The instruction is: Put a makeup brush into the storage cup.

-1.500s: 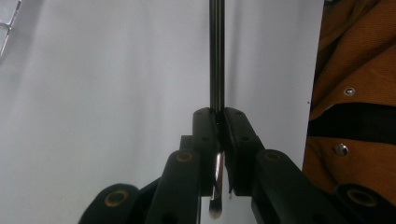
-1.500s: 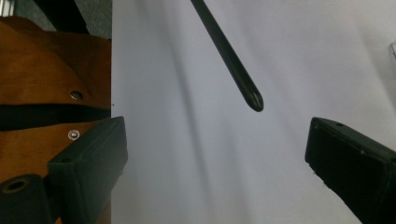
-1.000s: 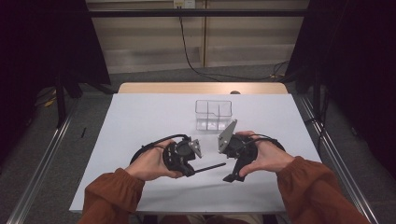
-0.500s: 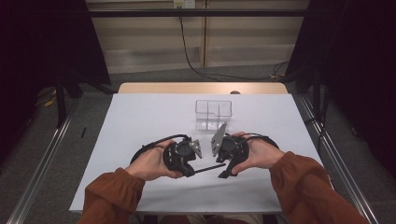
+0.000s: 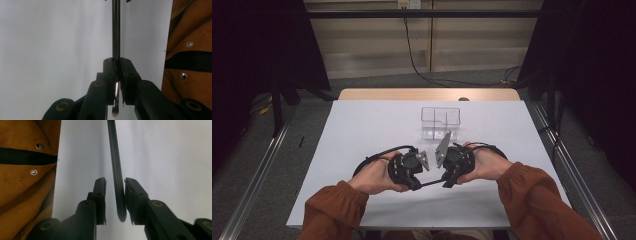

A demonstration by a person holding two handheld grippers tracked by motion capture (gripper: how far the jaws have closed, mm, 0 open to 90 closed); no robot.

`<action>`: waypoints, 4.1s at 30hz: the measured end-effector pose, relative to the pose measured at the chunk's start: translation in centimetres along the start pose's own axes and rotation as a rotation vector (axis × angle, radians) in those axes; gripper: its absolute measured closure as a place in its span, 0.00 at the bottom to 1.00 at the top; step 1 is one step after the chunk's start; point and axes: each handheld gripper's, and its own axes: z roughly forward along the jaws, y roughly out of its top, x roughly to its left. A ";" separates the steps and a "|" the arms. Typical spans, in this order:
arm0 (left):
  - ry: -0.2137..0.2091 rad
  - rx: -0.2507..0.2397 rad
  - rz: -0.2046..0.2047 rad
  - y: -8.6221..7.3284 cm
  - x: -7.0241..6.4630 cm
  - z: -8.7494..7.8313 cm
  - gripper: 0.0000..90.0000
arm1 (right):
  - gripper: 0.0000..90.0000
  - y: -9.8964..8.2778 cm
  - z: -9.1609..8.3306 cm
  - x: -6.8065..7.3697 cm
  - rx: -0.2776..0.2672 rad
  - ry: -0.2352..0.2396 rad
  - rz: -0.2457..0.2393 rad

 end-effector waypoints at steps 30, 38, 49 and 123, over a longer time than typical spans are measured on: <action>0.013 -0.164 -0.043 -1.2 0.5 -0.6 0.85 | 0.93 -0.9 -0.4 -0.2 -0.082 0.004 0.022; 0.077 -0.272 -0.120 -2.0 0.9 -0.9 0.62 | 0.93 -1.9 -0.7 -0.3 -0.114 0.010 0.071; 0.178 -0.376 -0.219 -3.7 1.1 -1.1 0.23 | 0.93 -3.3 -0.9 0.0 -0.154 -0.010 0.113; 0.319 -0.764 -0.388 -8.9 -1.0 -0.8 0.03 | 0.93 -10.5 0.6 3.0 -0.887 -0.205 0.347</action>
